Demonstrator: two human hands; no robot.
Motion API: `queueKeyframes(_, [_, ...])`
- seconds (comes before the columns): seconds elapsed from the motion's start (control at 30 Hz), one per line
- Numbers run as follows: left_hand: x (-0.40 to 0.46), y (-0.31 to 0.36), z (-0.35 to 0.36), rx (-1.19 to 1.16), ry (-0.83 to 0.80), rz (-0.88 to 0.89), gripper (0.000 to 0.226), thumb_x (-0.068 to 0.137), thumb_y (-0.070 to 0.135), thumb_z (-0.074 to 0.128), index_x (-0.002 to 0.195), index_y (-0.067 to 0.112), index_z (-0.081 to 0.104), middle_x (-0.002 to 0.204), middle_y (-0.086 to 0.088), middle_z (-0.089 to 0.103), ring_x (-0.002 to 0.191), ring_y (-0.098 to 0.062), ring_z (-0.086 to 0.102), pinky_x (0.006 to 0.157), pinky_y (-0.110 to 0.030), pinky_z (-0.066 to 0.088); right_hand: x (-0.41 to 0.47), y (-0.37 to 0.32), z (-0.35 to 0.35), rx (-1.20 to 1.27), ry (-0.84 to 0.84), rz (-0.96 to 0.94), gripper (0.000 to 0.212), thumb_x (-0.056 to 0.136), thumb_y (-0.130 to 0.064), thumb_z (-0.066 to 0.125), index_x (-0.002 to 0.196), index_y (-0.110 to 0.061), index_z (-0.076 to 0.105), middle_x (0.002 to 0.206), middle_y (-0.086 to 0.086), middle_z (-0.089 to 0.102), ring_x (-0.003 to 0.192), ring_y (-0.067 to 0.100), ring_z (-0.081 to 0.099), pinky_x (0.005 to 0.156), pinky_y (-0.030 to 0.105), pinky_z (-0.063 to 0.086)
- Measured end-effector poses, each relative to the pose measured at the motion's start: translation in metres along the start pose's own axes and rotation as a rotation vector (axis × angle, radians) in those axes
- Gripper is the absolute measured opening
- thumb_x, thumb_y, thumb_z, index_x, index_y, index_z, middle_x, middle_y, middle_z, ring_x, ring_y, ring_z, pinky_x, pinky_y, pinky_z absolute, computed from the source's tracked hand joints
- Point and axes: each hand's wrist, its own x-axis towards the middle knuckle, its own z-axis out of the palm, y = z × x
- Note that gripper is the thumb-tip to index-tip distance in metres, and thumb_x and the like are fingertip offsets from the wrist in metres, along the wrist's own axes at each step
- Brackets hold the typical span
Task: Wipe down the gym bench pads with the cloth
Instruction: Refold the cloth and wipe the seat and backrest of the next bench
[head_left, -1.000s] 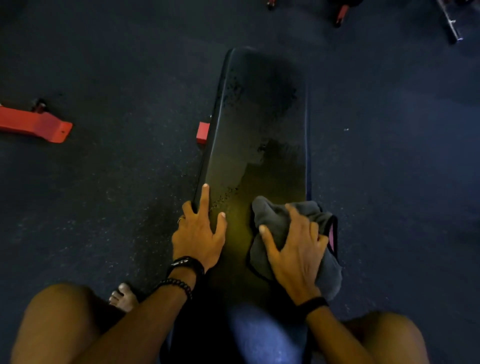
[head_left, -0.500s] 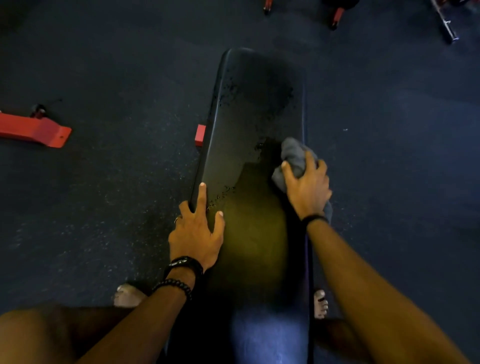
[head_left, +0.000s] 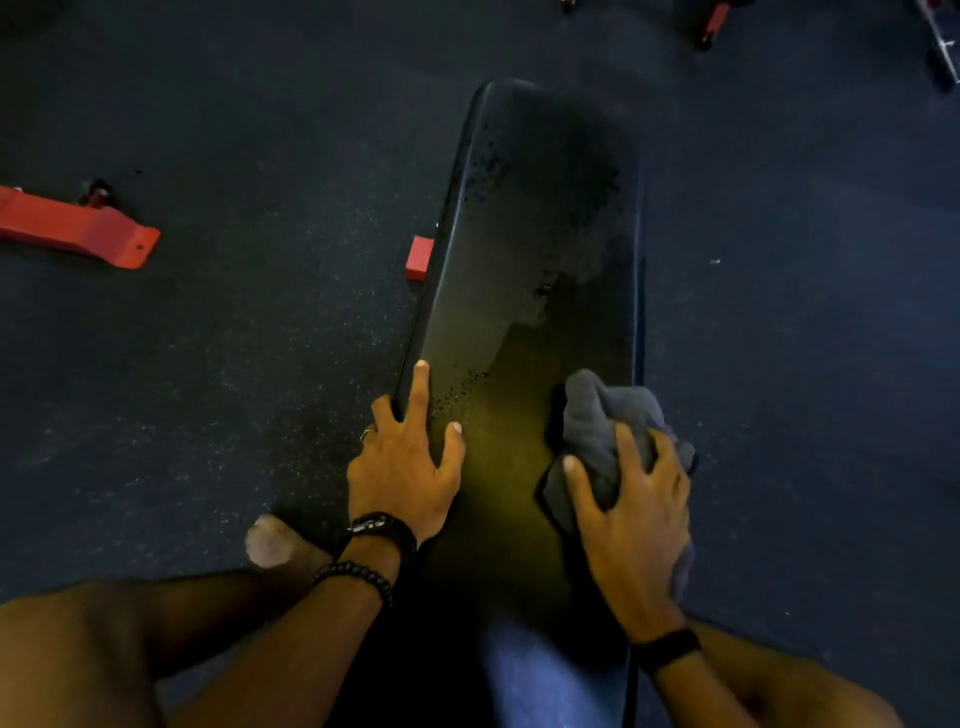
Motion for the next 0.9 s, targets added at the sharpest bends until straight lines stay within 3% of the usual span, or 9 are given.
queueKeyframes(0.13, [-0.001,0.0,0.002,-0.004,0.01,-0.005,0.071,0.095,0.059,0.029,0.151,0.043,-0.011,0.142,-0.012,0.033,0.102,-0.029,0.057,0.069,-0.037,0.046,0.057,-0.017,0.002,-0.063,0.058,-0.059,0.054,0.089,-0.064,0.045,0.135,-0.036,0.039,0.145,0.008,0.031,0.129,0.035,0.035,0.1,0.061,0.039])
queueKeyframes(0.27, [-0.001,0.003,0.0,0.0,-0.016,-0.029,0.071,0.095,0.059,0.03,0.151,0.043,-0.01,0.144,-0.011,0.031,0.106,-0.029,0.057,0.073,-0.041,0.049,0.163,-0.045,0.027,-0.102,0.177,0.067,0.053,0.09,-0.06,0.046,0.135,-0.031,0.045,0.139,0.016,0.04,0.123,0.042,0.041,0.095,0.062,0.038])
queueKeyframes(0.4, [0.001,0.004,-0.003,-0.011,-0.036,-0.042,0.072,0.094,0.061,0.029,0.15,0.044,-0.012,0.146,-0.011,0.03,0.105,-0.029,0.057,0.077,-0.045,0.054,0.203,-0.065,0.026,-0.152,0.184,0.146,0.054,0.089,-0.059,0.045,0.132,-0.027,0.049,0.135,0.019,0.044,0.12,0.044,0.043,0.095,0.063,0.037])
queueKeyframes(0.57, [-0.001,0.008,-0.01,-0.108,0.037,-0.025,0.067,0.099,0.048,0.035,0.153,0.039,-0.002,0.155,-0.007,0.019,0.119,-0.03,0.051,0.079,-0.045,0.048,0.07,-0.066,0.011,-0.211,0.039,-0.352,0.054,0.091,-0.07,0.037,0.132,-0.036,0.047,0.132,0.01,0.05,0.115,0.033,0.048,0.093,0.051,0.04])
queueKeyframes(0.63, [-0.005,0.005,-0.013,-0.352,0.24,-0.149,0.057,0.102,0.032,0.037,0.155,0.033,0.013,0.152,-0.007,0.028,0.118,-0.026,0.051,0.076,-0.036,0.04,-0.008,-0.066,0.008,-0.206,-0.081,-0.461,0.054,0.09,-0.072,0.039,0.131,-0.039,0.049,0.134,0.007,0.051,0.116,0.03,0.05,0.093,0.05,0.041])
queueKeyframes(0.7, [-0.005,-0.004,-0.017,-0.632,0.426,-0.392,0.051,0.104,0.025,0.036,0.153,0.029,0.025,0.149,-0.008,0.035,0.117,-0.025,0.051,0.081,-0.03,0.033,-0.045,-0.067,0.01,-0.237,-0.101,-0.513,0.052,0.088,-0.072,0.041,0.13,-0.041,0.051,0.133,0.006,0.053,0.114,0.03,0.052,0.089,0.051,0.043])
queueKeyframes(0.73, [-0.002,-0.01,-0.019,-0.705,0.458,-0.474,0.049,0.104,0.027,0.035,0.152,0.028,0.027,0.146,-0.009,0.037,0.117,-0.027,0.051,0.082,-0.03,0.032,-0.037,-0.07,0.011,-0.226,-0.086,-0.543,0.051,0.087,-0.071,0.043,0.128,-0.041,0.052,0.131,0.005,0.054,0.112,0.03,0.052,0.087,0.05,0.043])
queueKeyframes(0.8, [0.002,-0.022,-0.021,-0.66,0.43,-0.452,0.048,0.103,0.03,0.035,0.151,0.028,0.029,0.142,-0.008,0.042,0.116,-0.028,0.052,0.084,-0.034,0.037,0.009,-0.083,0.019,-0.216,-0.051,-0.603,0.054,0.084,-0.07,0.045,0.129,-0.041,0.053,0.129,0.003,0.052,0.113,0.03,0.049,0.087,0.049,0.038])
queueKeyframes(0.9, [0.012,-0.032,-0.027,-0.555,0.314,-0.346,0.048,0.103,0.032,0.035,0.151,0.028,0.029,0.139,-0.005,0.045,0.117,-0.024,0.051,0.093,-0.045,0.045,0.117,-0.128,0.041,-0.253,0.024,-0.44,0.063,0.083,-0.073,0.043,0.136,-0.04,0.045,0.139,0.007,0.042,0.127,0.033,0.037,0.097,0.057,0.031])
